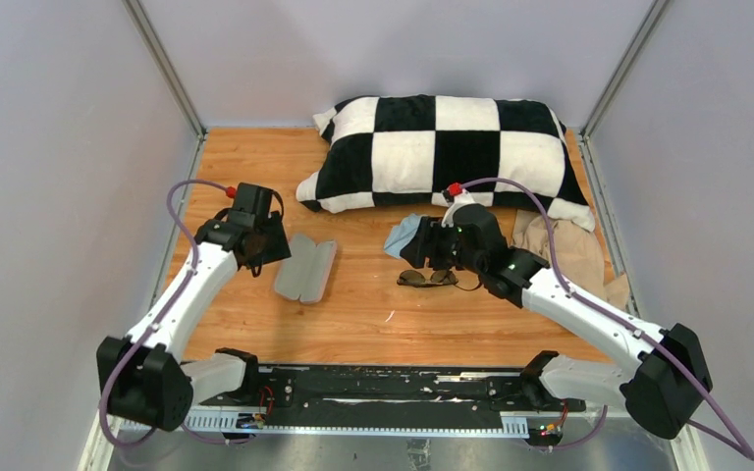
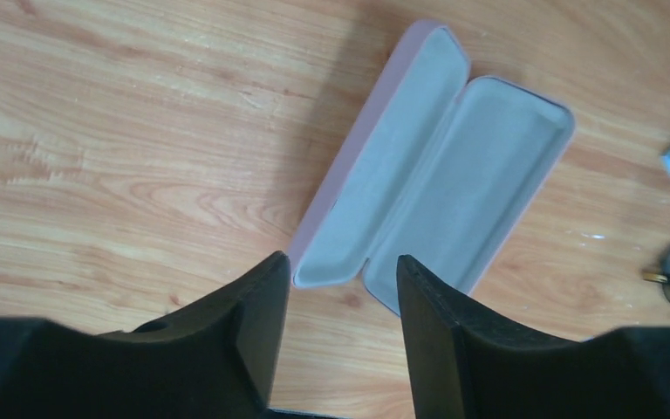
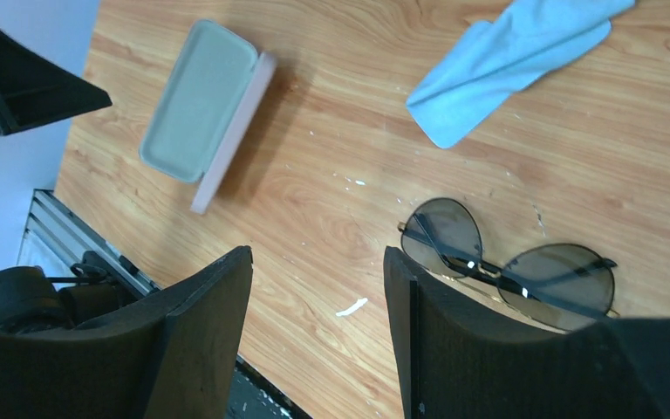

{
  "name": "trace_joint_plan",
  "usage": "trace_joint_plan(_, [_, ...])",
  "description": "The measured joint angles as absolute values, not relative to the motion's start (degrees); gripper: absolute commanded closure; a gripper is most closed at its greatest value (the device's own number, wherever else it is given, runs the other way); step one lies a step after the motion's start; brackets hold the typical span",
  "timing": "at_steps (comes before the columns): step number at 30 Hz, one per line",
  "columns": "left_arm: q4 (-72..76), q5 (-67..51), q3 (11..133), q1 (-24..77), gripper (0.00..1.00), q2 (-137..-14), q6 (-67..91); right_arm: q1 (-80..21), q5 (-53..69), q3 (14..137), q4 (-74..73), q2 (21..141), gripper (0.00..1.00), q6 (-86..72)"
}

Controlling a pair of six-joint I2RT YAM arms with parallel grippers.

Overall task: Organize the sunglasses
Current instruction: Adjust the sunglasses case at the center of the board.

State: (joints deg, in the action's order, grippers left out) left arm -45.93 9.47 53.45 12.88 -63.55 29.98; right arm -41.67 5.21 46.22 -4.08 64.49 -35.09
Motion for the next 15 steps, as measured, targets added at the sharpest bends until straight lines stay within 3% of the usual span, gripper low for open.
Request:
trace_joint_plan(13, [-40.58, 12.14, 54.46, 12.88, 0.53, -79.72, 26.13, -41.45, 4.36, 46.24, -9.56, 62.41, 0.38, -33.36])
trace_joint_plan(15, [-40.23, 12.12, 54.89, 12.88, 0.57, -81.12, 25.63, -41.45, 4.36, 46.26, -10.17, 62.37, 0.38, -33.1])
